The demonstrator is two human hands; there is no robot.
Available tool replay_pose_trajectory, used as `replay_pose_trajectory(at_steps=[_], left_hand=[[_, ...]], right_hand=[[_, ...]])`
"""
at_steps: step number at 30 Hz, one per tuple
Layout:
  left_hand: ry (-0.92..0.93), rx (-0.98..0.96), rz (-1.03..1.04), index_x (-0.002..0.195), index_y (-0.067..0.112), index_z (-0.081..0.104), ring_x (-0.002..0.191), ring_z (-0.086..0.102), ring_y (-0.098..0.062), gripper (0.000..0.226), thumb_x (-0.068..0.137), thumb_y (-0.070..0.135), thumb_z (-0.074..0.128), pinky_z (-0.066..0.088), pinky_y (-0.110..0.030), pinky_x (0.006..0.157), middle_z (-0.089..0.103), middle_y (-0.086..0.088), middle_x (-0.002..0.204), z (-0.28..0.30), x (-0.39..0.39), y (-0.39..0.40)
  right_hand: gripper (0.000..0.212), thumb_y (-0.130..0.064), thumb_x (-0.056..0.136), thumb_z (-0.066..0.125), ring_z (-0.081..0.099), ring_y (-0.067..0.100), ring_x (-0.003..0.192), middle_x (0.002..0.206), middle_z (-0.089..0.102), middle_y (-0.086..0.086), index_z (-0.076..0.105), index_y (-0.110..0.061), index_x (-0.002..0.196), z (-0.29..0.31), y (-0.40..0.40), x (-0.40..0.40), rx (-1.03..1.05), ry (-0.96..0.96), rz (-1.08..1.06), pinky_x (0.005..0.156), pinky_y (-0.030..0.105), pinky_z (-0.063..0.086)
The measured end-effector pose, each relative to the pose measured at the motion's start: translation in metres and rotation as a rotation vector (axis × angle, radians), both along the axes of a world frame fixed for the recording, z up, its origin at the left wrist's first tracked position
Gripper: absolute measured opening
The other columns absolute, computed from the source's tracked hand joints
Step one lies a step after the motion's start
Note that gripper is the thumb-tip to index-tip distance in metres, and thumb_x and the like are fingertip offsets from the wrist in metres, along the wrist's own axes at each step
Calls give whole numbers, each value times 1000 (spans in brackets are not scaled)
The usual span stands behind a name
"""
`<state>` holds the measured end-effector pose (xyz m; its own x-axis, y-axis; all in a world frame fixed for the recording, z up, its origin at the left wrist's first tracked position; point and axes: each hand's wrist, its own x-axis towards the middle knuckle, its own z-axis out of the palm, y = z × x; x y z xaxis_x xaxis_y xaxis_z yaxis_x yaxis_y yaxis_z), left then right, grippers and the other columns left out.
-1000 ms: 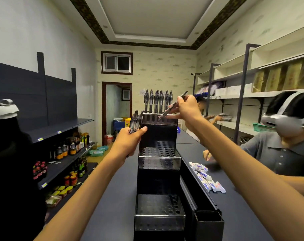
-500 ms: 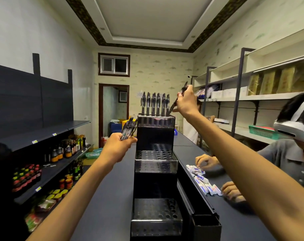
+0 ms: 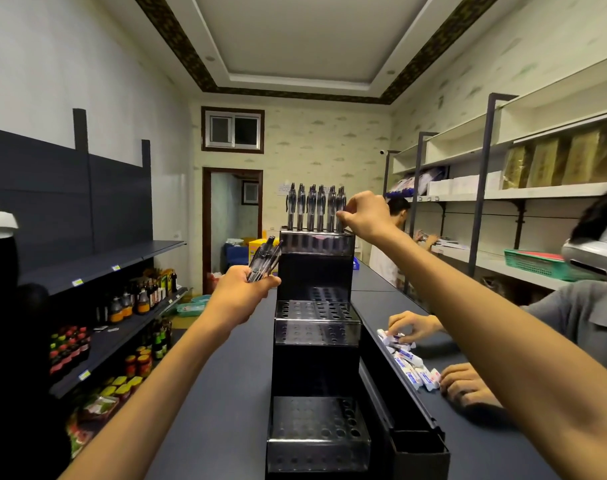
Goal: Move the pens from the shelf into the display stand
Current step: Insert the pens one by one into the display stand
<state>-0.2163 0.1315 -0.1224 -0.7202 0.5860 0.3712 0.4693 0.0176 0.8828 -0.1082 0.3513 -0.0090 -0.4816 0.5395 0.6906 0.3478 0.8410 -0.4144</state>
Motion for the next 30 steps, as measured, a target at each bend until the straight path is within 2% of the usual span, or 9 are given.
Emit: replay_pose_trajectory(at_steps=[6,9,12,15,19,22,25,28,30], left_hand=[[18,-1,8,71,15,58,38,38,-7,30,93,31,70,31,-22,36,45,10,41,-2,-1,4],[-9,8,3,73,17,57,38,38,-7,27,93,29,70,30,-21,35,48,7,46,-2,0,7],[-33,17,-14,77,14,56,41,36,-11,23,94,26,68,29,-22,37,46,4,50,-2,-2,9],[-40,21,-45,84,11,59,39,35,-13,19,92,25,70,29,-24,38,45,3,46,-1,-4,10],[-45,17,-56,89,10,61,36,37,-11,19,90,24,72,31,-23,37,47,1,48,-1,-4,12],[-44,17,-46,87,10,59,38,37,-11,18,90,23,72,31,-23,38,47,-1,51,-1,-5,15],[-28,4,-31,84,13,57,36,37,-9,17,89,20,72,31,-22,38,47,-1,52,0,-8,17],[-24,0,-21,81,15,56,36,37,-10,17,88,19,70,31,-23,38,46,0,50,1,-10,18],[-25,-3,-19,81,15,56,36,37,-10,16,89,19,70,31,-23,38,45,3,47,2,-11,19]], right_hand=[[27,-29,93,73,71,28,88,92,76,15,78,-2,94,-8,1,2,-34,-21,-9,88,47,58],[22,-25,92,74,70,31,89,90,75,15,77,-3,92,-10,-4,4,-26,37,-42,87,48,58],[23,-19,90,71,69,27,100,103,75,9,72,-8,111,-11,-12,9,-22,186,-82,92,43,56],[19,-12,89,70,70,22,95,100,75,6,72,-10,107,-13,-28,15,-60,268,102,92,41,56],[10,-8,89,71,72,20,84,88,77,8,78,-8,96,-22,-56,17,-216,167,421,82,37,61],[11,-14,90,74,71,14,82,90,79,7,79,-10,98,-33,-68,14,-371,-26,640,73,23,57],[14,-33,87,77,68,6,79,90,79,-3,80,-22,96,-42,-74,9,-352,-183,663,67,17,52],[11,-40,82,82,65,4,71,86,78,1,81,-29,82,-50,-79,2,-361,-139,667,60,15,51],[12,-38,81,84,64,5,69,83,76,6,80,-27,77,-53,-82,-1,-361,-96,670,58,15,50]])
